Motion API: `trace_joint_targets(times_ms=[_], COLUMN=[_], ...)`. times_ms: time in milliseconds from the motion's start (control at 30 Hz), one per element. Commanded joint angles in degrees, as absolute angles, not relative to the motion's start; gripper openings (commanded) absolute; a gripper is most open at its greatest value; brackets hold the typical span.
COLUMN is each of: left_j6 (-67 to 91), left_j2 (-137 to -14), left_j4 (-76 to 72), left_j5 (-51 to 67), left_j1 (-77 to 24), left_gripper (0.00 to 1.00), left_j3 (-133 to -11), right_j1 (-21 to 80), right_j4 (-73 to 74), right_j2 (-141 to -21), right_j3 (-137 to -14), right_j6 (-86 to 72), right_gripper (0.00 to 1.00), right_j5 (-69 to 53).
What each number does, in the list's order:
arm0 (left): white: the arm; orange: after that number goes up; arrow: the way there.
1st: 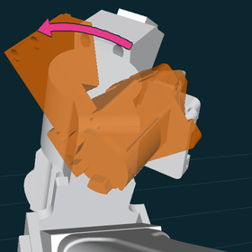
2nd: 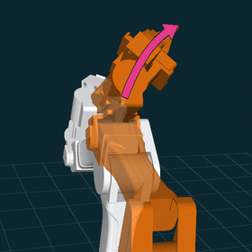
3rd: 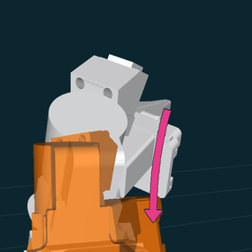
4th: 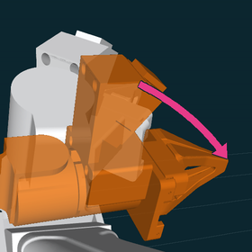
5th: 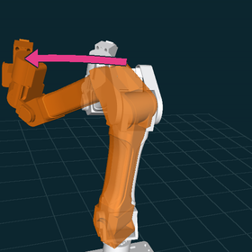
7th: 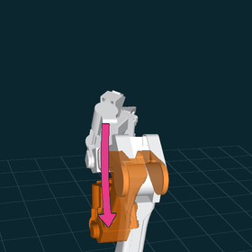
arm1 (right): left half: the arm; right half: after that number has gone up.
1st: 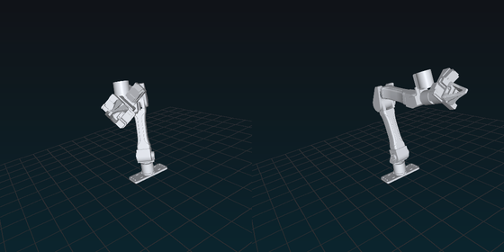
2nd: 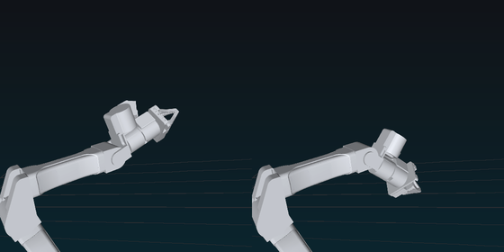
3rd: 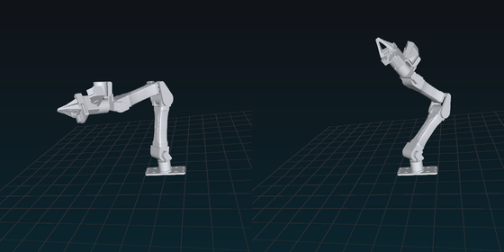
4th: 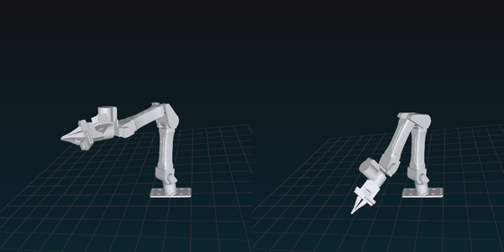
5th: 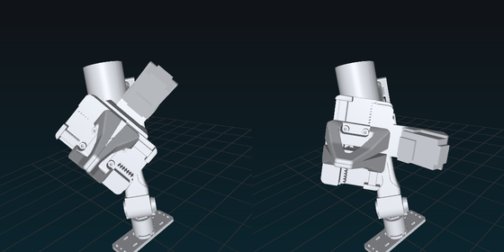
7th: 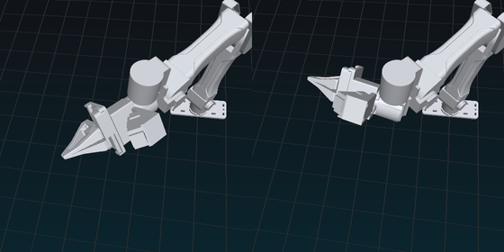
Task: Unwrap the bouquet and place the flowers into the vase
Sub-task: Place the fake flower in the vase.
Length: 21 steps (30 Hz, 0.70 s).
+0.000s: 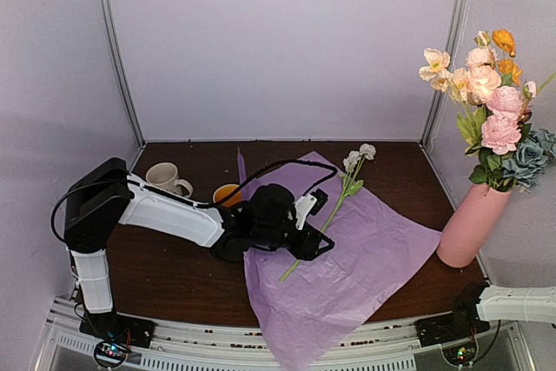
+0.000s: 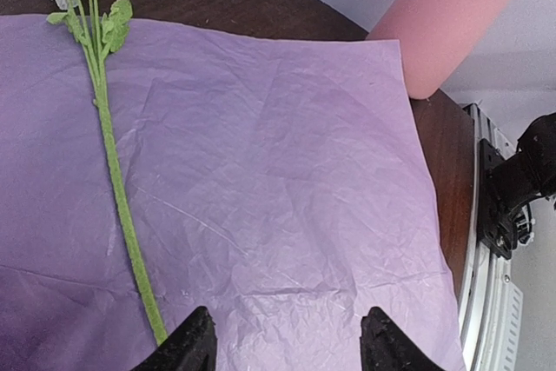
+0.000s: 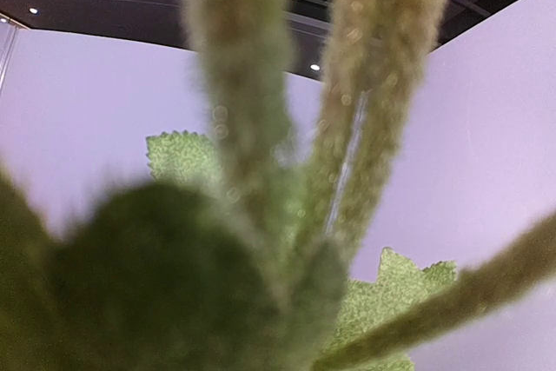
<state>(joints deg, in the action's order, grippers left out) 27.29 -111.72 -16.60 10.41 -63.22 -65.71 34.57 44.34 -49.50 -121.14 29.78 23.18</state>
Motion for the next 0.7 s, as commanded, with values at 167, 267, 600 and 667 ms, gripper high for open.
trace_joint_targets(times_ms=[167, 267, 600, 667], left_j6=[28.3, 28.8, 28.7, 28.4], left_j2=[-114.2, -115.3, -118.2, -118.8], left_j4=[-18.6, -18.9, -17.3, -17.2], left_j5=[11.8, 12.5, 13.8, 13.8], left_j1=[-63.5, -63.5, -63.6, -63.6], left_gripper=[0.59, 0.59, 0.59, 0.58], left_j3=[-68.2, -69.2, -72.5, -73.2], right_j1=[34.2, 34.2, 33.0, 33.0], right_j4=[58.0, 58.2, 67.6, 68.3], right_j2=[-52.8, -52.4, -54.7, -54.1], right_j3=[-128.1, -129.2, -138.0, -137.9], right_j6=[22.9, 22.9, 18.8, 19.0], right_gripper=[0.0, 0.0, 0.0, 0.0], right_j5=[21.5, 22.4, 15.2, 15.2])
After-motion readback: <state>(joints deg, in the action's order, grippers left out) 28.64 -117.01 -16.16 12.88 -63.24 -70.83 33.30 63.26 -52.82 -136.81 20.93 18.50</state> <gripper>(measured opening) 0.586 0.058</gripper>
